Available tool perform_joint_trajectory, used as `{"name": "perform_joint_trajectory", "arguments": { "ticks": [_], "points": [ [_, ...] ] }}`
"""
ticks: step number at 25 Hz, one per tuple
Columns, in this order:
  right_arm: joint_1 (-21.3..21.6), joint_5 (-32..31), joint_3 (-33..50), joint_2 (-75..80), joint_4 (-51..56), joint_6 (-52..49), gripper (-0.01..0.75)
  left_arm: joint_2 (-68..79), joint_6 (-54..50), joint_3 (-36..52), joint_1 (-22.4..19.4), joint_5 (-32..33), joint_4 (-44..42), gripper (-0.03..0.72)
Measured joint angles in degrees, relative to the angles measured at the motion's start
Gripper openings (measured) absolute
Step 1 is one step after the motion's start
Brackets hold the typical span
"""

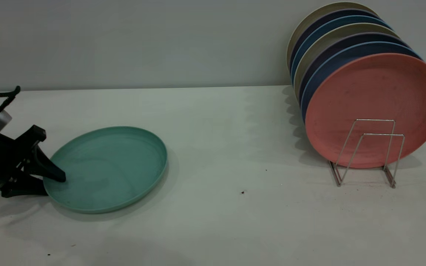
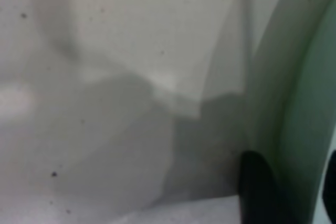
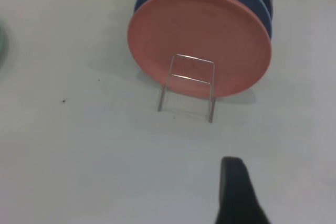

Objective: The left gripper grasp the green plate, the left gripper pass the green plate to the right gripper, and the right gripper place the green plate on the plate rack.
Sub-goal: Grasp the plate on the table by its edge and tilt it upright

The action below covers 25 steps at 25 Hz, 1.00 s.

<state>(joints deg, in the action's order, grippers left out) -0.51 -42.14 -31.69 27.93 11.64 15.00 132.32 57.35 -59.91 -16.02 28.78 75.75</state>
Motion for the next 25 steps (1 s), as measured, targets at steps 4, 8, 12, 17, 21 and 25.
{"name": "perform_joint_trajectory", "arguments": {
  "ticks": [4, 8, 12, 17, 21, 25],
  "points": [
    [0.0, 0.0, 0.0, 0.0, 1.7, 0.0, 0.46, 0.3, 0.2, -0.1, 0.0, -0.3, 0.1, 0.144],
    [0.0, 0.0, 0.0, 0.0, 6.1, 0.0, 0.46, 0.3, 1.0, -0.3, 0.0, -1.1, 0.0, 0.025],
    [0.0, 0.0, 0.2, 1.3, 11.2, 0.3, 0.46, 0.1, 4.8, -1.1, 0.0, -1.7, -0.3, 0.022],
    [0.0, 3.0, 3.8, 6.8, 20.1, 5.5, 0.46, -5.2, 11.7, -1.1, 0.5, -3.0, 0.4, 0.022],
    [0.0, 6.2, 5.4, 13.6, 31.4, 17.2, 0.46, -10.9, 15.0, -1.1, 1.7, -1.9, -0.9, 0.022],
    [0.0, 9.4, 5.4, 22.6, 47.9, 34.4, 0.46, -14.6, 15.5, -1.1, 3.8, 2.5, -2.3, 0.022]
  ]
}}
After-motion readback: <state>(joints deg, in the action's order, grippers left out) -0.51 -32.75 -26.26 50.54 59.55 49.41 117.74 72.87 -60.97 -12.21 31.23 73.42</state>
